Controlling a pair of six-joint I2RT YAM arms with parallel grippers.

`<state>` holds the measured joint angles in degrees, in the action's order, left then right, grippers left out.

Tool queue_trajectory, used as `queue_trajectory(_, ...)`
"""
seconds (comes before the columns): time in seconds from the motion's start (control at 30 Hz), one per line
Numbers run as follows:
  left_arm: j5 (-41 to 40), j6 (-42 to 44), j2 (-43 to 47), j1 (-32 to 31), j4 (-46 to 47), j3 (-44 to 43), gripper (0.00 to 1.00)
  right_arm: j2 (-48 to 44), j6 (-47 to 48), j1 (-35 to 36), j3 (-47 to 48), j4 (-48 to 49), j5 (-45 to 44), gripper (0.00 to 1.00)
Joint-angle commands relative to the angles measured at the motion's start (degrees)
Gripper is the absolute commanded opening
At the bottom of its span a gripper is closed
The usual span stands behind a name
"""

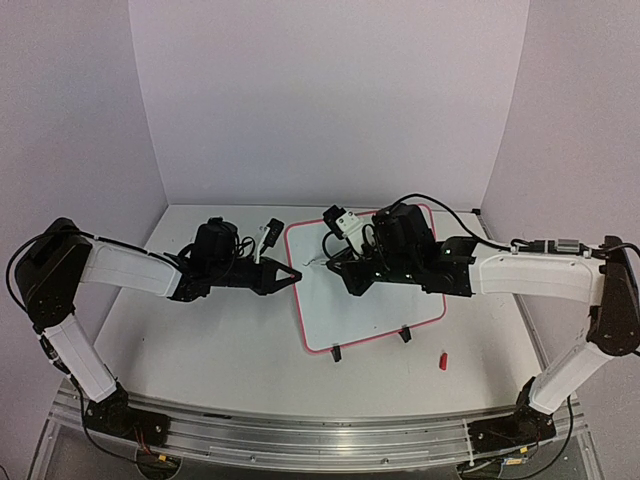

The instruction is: Write a sentence on the whiteboard

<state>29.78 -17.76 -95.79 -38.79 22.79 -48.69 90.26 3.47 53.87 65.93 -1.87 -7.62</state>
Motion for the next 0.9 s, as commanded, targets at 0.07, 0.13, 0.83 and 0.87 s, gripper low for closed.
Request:
queue_trajectory(0.07, -11.62, 8.62, -3.26, 1.29, -9.94, 0.66, 0.00, -0.24, 0.72, -0.24, 0.97, -0.33, -0.47, 0.00)
queue_trajectory(0.13, -11.71, 8.62, -3.19, 1.26, -9.95, 0.63, 0.00, -0.03, 0.85, -0.27, 1.13, -0.31, -0.74, 0.00)
queue_trajectory(0.83, -11.62, 8.85, -3.40, 1.26, -10.24, 0.57, 0.00, 1.31, 0.91, -0.24, 1.80, -0.31, -0.92, 0.00)
queue_trajectory(0.87, -11.59, 8.81, -3.43, 1.26, -10.29, 0.50, 0.00, 1.32, 0.98, -0.24, 1.83, -0.29, -0.96, 0.00)
